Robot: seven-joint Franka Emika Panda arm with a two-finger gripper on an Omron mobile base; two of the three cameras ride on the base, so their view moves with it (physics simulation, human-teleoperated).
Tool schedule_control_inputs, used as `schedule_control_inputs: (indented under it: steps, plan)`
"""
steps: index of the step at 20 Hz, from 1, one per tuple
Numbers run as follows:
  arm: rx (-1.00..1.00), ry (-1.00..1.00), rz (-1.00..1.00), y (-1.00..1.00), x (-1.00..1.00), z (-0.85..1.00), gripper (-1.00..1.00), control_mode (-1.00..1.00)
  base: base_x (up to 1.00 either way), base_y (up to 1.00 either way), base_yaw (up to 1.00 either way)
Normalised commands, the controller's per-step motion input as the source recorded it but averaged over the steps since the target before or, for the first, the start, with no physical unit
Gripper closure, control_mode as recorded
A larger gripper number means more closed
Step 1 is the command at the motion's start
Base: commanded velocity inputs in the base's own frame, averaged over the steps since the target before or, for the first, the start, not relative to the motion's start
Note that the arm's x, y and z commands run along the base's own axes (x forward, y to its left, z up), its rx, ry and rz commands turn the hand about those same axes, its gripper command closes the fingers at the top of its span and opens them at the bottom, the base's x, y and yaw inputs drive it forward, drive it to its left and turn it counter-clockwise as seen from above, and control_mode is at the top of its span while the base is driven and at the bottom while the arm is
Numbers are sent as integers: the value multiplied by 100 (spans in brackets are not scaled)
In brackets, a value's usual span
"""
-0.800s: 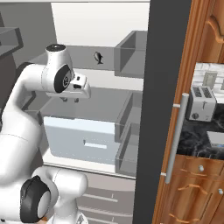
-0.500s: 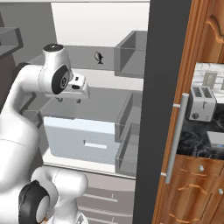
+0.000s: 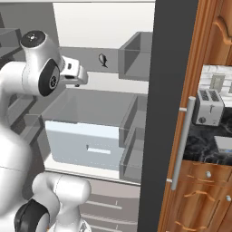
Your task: Take the fish from the fridge and place it on the digital scale on the counter by the fridge. Wait a few seconds for a reading, then move it to the plate on the dining counter.
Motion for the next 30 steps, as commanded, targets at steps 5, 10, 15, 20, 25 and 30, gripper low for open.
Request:
schedule_control_inputs:
  steps: [5, 10, 15, 20, 25, 30]
  plan:
    - [0, -17, 0, -13, 27, 43, -100, -100, 0, 0, 0]
    - [0, -5, 0, -16, 76, 6, -100, -100, 0, 0, 0]
    - [0, -5, 0, -16, 83, 0, -100, -100, 0, 0, 0]
    - [0, 0, 0, -19, 74, 3, -100, -100, 0, 0, 0]
    - [0, 0, 0, -6, 68, 7, -100, -100, 0, 0, 0]
    - [0, 0, 0, -4, 75, 0, -100, -100, 0, 0, 0]
